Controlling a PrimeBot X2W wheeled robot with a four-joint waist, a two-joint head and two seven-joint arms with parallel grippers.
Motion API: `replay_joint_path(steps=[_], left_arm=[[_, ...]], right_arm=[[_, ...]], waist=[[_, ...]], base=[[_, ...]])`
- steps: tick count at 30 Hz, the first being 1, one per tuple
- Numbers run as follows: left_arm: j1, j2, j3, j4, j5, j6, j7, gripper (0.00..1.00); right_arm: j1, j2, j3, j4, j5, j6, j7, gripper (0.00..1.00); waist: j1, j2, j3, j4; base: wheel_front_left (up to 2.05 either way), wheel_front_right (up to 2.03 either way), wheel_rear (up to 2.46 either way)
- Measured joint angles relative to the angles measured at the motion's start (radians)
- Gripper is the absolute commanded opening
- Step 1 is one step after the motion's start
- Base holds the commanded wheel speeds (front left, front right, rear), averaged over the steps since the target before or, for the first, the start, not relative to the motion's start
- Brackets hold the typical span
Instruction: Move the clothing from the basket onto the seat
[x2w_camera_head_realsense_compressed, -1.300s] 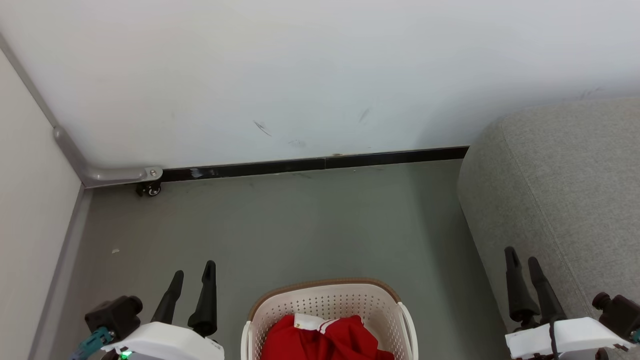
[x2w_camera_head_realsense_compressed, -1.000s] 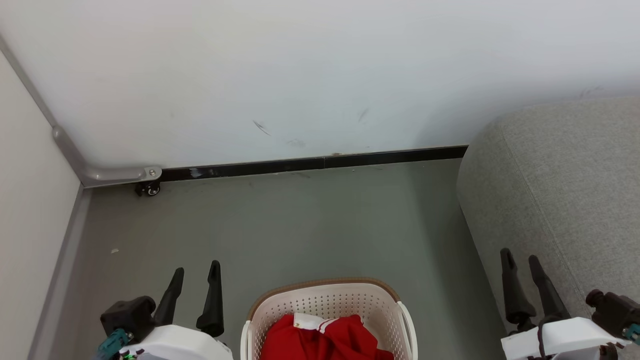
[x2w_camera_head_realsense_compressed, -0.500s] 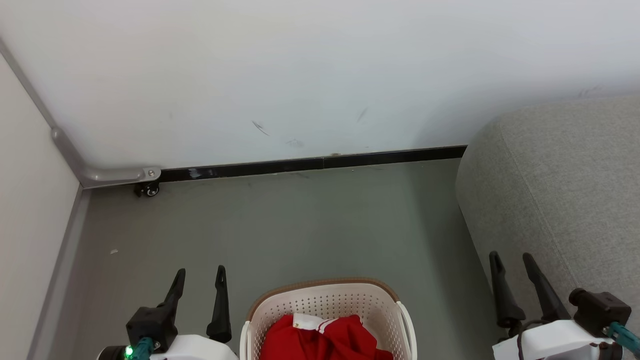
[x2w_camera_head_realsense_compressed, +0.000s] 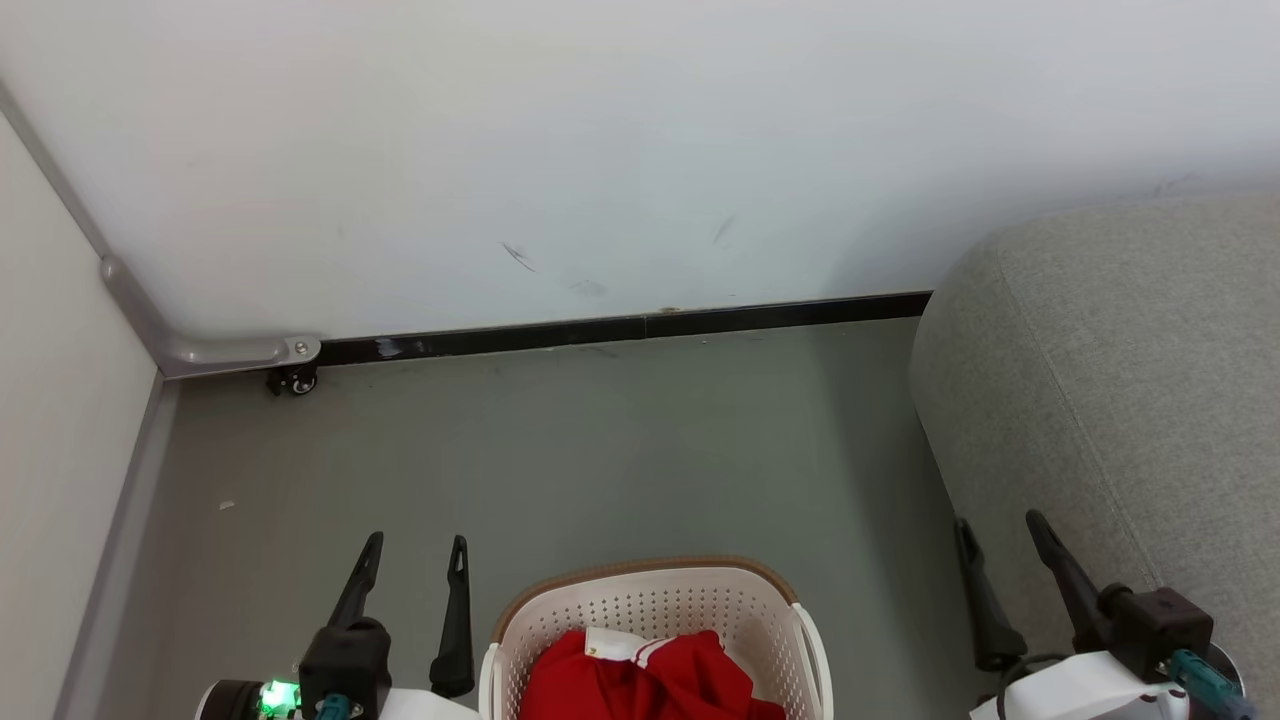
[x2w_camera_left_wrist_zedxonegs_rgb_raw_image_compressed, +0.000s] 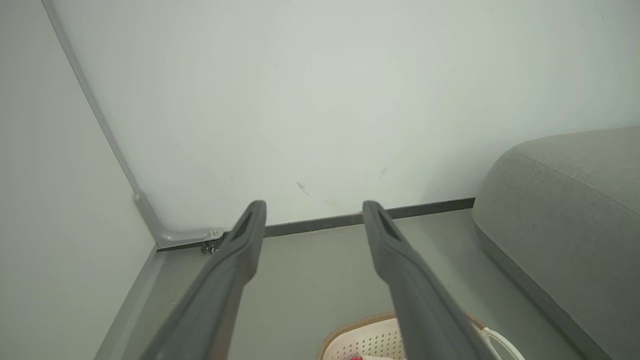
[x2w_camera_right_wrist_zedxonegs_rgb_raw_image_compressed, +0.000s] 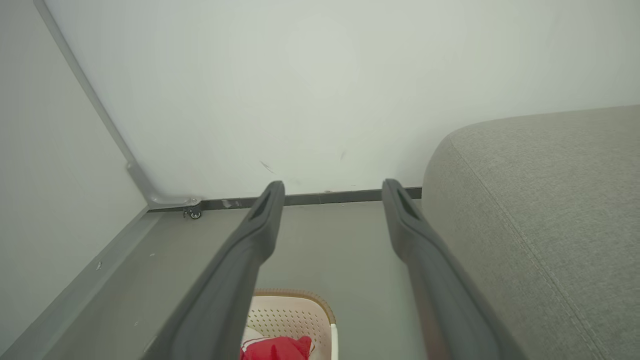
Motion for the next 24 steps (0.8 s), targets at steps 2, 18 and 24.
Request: replay_joint_path(steps=[2, 18, 24], left_arm=[[0.000, -0.001, -0.002, 0.004, 0.022, 0.007, -0.009, 1.00], [0.000, -0.010, 0.022, 0.046, 0.022, 0.032, -0.012, 1.00], [0.000, -0.013, 0.022, 0.047, 0.023, 0.031, -0.012, 1.00]], right_arm=[[0.000, 0.000, 0.000, 0.006, -0.022, 0.000, 0.000, 1.00], [0.000, 0.000, -0.009, 0.028, -0.032, 0.000, 0.001, 1.00], [0.000, 0.000, -0.009, 0.031, -0.031, 0.000, 0.001, 1.00]], waist=[[0.0000, 0.0000, 0.000, 0.000], [-0.0001, 0.0000, -0.003, -0.003], [-0.0002, 0.0000, -0.005, -0.001]], base=[[0.00, 0.00, 0.00], [0.00, 0.00, 0.00], [0.00, 0.00, 0.00]])
